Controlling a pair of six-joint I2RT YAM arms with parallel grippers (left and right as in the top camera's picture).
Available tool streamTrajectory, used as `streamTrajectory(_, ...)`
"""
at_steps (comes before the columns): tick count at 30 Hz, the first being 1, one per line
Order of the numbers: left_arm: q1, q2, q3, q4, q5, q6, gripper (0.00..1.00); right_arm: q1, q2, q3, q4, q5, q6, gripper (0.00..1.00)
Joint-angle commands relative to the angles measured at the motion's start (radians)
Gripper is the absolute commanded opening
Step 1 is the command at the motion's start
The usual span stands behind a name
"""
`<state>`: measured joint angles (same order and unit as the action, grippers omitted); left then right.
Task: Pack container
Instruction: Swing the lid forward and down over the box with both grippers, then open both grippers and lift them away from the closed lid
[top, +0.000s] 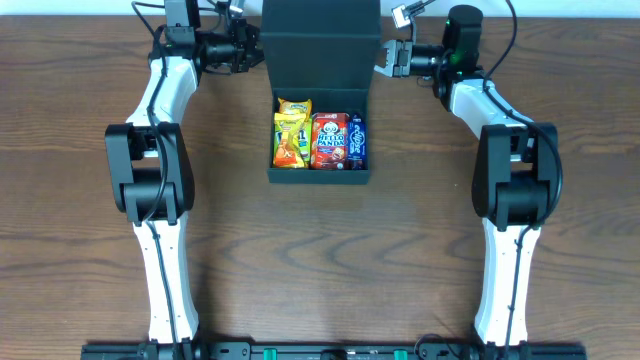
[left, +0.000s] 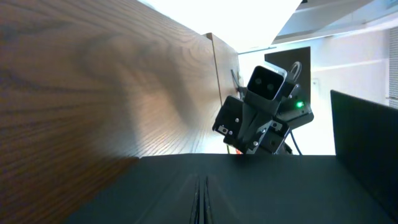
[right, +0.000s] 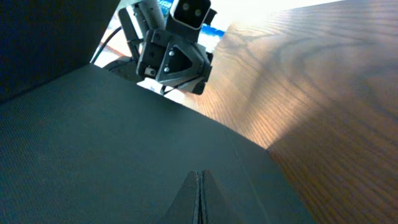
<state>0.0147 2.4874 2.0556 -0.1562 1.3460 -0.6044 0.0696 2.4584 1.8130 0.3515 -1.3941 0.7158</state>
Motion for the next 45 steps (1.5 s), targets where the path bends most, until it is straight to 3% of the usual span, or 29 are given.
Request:
streamTrajectory(1, -0.002, -0.019, 0.024, -0.002, 0.029, 0.018, 0.06, 0.014, 0.004, 0.021, -0.004, -0.069, 0.006, 0.02)
streamTrajectory(16, -0.002, -0.019, 0.024, -0.002, 0.016, 0.021, 0.06, 0.02, 0.004, 0.021, -0.004, -0.111, 0.009, 0.02)
streamTrajectory(22, -0.001, -0.019, 0.024, -0.005, -0.134, 0.017, 0.06, -0.002, 0.004, 0.021, -0.003, 0.175, 0.072, 0.02)
streamTrajectory(33, 0.024, -0.019, 0.024, -0.097, -0.454, 0.031, 0.06, -0.006, 0.004, 0.021, -0.005, 0.565, 0.047, 0.02)
streamTrajectory(39, 0.019, -0.031, 0.024, -0.163, -0.534, 0.111, 0.06, -0.007, 0.004, 0.021, -0.06, 0.676, -0.1, 0.02)
streamTrajectory(45, -0.032, -0.155, 0.024, -0.345, -0.721, 0.351, 0.06, -0.005, -0.021, 0.021, -0.064, 0.667, -0.203, 0.02)
